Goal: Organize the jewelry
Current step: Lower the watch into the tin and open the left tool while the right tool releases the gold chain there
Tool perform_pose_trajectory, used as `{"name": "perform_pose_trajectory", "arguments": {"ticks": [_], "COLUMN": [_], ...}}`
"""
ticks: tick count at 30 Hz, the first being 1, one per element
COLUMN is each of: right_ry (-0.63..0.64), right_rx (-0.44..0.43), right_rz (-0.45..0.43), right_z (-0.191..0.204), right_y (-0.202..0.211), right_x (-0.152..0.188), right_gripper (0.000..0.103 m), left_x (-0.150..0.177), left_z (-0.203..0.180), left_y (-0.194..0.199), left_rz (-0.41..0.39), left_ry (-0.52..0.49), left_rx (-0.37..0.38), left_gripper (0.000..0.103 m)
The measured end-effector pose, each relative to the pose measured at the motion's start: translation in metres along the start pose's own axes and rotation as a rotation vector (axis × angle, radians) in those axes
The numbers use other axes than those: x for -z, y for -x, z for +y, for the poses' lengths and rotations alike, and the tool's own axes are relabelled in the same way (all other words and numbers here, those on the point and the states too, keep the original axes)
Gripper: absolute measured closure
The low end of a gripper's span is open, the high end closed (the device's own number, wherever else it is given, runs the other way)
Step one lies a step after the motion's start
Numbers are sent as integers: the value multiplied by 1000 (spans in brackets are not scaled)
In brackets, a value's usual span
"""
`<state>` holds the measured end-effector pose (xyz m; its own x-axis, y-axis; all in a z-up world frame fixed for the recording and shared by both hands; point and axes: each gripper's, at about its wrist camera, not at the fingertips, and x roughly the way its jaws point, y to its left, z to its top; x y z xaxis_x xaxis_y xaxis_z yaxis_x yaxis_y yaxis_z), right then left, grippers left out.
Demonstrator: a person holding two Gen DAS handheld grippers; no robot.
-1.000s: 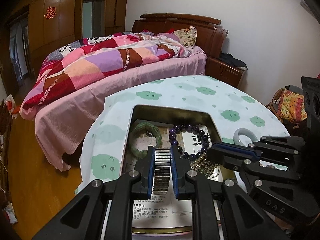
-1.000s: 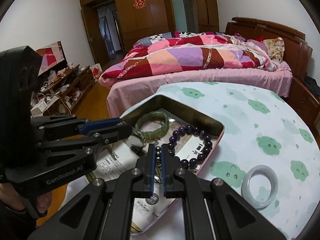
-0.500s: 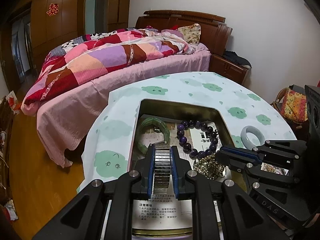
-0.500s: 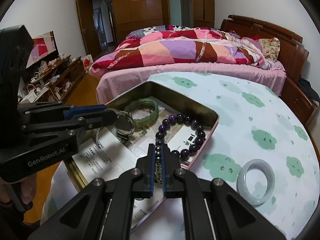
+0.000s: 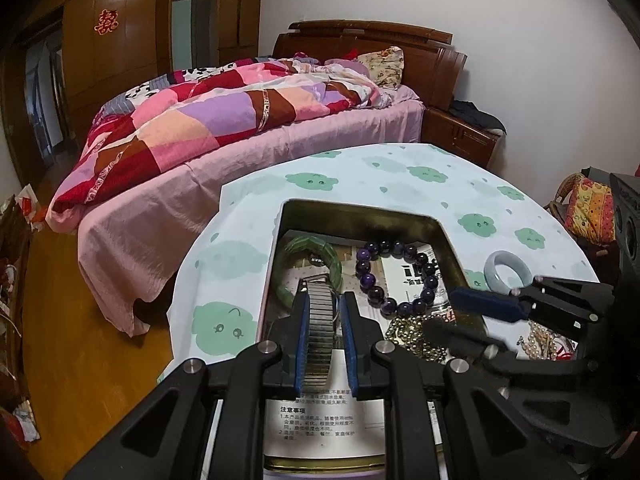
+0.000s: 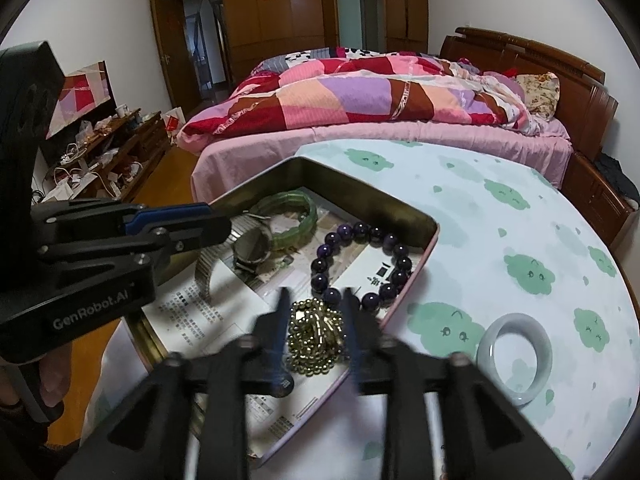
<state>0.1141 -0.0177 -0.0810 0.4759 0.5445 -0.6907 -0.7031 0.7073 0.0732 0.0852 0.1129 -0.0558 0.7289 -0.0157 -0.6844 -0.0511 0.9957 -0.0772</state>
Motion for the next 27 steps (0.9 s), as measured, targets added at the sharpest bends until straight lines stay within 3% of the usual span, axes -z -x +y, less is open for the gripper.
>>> {"name": "perform_pose_trajectory", "arguments": {"ticks": [2, 4, 6, 15, 19, 27], "right_ry": [-2, -4, -8, -4, -5, -2], "right_rx": [2, 0, -4, -2, -4, -2], "right_rz": [-7, -7, -10, -14, -15, -19], "right_z": [0, 0, -1, 1, 1, 3], "right_y": [1, 1, 2, 2, 2, 4], "right_x": [0, 0, 1, 0, 0, 0], "right_gripper": [58, 56, 53, 48, 46, 43], "left_x": [-1, 0, -1, -1, -2, -3], "left_z": [-2, -2, -2, -1, -2, -2], "left_y": [2, 3, 3, 2, 3, 5], "left_rz": [-5, -7, -12, -9, -16, -21], "left_ry": [-8, -10, -8, -5, -7, -2], "left_rx": [-2, -9, -14, -37, -50, -55], "left_gripper": [84, 72, 67, 63, 46, 45]}}
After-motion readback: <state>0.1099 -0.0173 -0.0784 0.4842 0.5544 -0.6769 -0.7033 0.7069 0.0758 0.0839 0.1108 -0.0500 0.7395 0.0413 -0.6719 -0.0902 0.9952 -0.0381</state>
